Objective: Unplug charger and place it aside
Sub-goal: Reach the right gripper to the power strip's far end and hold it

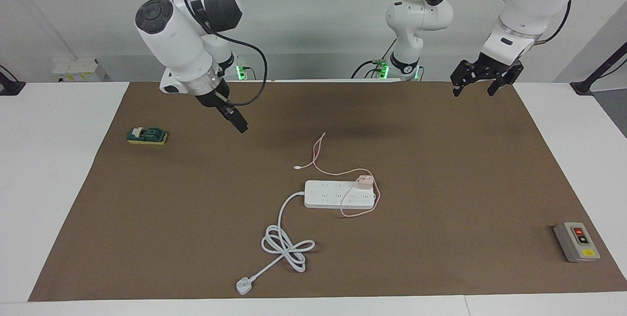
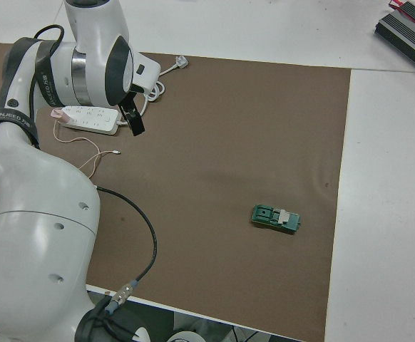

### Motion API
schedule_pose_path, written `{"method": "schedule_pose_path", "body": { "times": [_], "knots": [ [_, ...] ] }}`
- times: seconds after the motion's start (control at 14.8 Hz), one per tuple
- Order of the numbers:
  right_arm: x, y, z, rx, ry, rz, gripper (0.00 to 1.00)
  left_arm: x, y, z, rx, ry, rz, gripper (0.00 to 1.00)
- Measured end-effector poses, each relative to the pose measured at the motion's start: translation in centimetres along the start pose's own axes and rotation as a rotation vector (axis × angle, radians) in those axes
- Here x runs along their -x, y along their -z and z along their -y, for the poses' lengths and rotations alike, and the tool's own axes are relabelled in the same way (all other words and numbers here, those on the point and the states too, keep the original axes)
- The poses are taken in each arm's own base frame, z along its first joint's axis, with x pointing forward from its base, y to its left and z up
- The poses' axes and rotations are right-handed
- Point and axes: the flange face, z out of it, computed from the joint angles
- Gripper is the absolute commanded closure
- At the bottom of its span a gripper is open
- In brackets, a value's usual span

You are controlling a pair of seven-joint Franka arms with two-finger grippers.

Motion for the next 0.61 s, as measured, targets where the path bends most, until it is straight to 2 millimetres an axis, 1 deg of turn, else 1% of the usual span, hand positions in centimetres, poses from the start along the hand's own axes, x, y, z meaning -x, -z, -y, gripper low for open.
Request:
{"method": "schedule_pose_path", "body": {
  "times": [0.27,0.47,0.61],
  "knots": [
    [1.4,-3.8,3.2,-0.057,-0.191,0.049,0.00,0.0,0.0,0.0,0.000,0.000,0.000,0.00],
    [2.7,-6.8,5.4,-0.088,-0.304,0.072,0.00,0.0,0.0,0.0,0.000,0.000,0.000,0.00],
    [3.2,-9.0,6.7,-0.108,-0.366,0.095,0.00,0.0,0.0,0.0,0.000,0.000,0.000,0.00]
  ]
}}
